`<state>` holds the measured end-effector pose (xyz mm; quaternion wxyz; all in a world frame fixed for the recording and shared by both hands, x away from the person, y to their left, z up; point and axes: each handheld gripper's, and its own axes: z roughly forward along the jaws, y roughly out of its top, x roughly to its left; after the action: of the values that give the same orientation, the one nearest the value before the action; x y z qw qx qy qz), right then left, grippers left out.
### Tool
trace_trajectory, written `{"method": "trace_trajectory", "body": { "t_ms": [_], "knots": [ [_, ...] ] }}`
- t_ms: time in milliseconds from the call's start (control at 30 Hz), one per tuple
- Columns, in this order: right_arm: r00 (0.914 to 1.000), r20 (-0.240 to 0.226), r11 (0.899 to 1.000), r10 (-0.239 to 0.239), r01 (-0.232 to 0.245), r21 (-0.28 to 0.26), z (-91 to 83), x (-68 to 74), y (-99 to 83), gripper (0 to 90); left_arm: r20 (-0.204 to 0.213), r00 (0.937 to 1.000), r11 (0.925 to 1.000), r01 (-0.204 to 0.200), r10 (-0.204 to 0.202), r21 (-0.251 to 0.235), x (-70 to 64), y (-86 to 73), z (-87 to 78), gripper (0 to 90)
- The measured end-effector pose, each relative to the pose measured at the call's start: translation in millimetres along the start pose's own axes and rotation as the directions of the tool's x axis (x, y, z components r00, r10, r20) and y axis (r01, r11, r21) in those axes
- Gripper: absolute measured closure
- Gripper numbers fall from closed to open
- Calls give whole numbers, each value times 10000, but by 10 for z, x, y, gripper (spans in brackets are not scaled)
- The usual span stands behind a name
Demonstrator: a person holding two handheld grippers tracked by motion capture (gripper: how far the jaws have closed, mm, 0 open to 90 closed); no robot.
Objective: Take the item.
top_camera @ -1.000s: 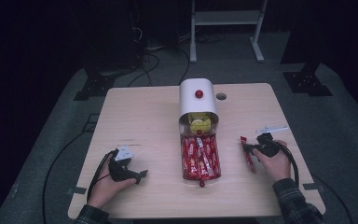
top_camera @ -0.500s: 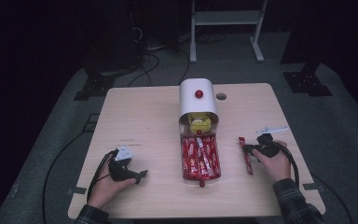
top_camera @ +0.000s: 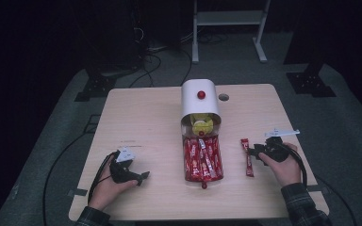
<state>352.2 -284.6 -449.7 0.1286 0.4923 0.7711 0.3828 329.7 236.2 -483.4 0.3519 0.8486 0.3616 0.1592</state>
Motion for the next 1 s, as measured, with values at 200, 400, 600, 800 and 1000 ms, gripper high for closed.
{"method": "trace_trajectory", "body": {
  "t_ms": [200,400,600,800,1000],
  "knots": [
    [9994,146,9991,-319,323,-286,-122,-3,-79,460,-1,10000,10000,-1,1,-1,0,0,0,0],
    [9981,402,9975,-472,492,-500,-210,-57,-154,371,-2,10000,10000,-2,2,1,0,0,0,0],
    [9953,918,9975,-310,367,-609,-284,-157,-234,270,-6,10000,10000,-27,27,1,2,0,0,0],
    [9917,1277,9993,-128,172,-334,-298,-269,-309,223,-6,10000,10000,2,-2,-28,0,0,2,0],
    [9875,1576,10000,-2,-4,40,-249,-373,-362,209,-2,10000,10000,4,-4,-30,0,0,2,0]
  ]
}}
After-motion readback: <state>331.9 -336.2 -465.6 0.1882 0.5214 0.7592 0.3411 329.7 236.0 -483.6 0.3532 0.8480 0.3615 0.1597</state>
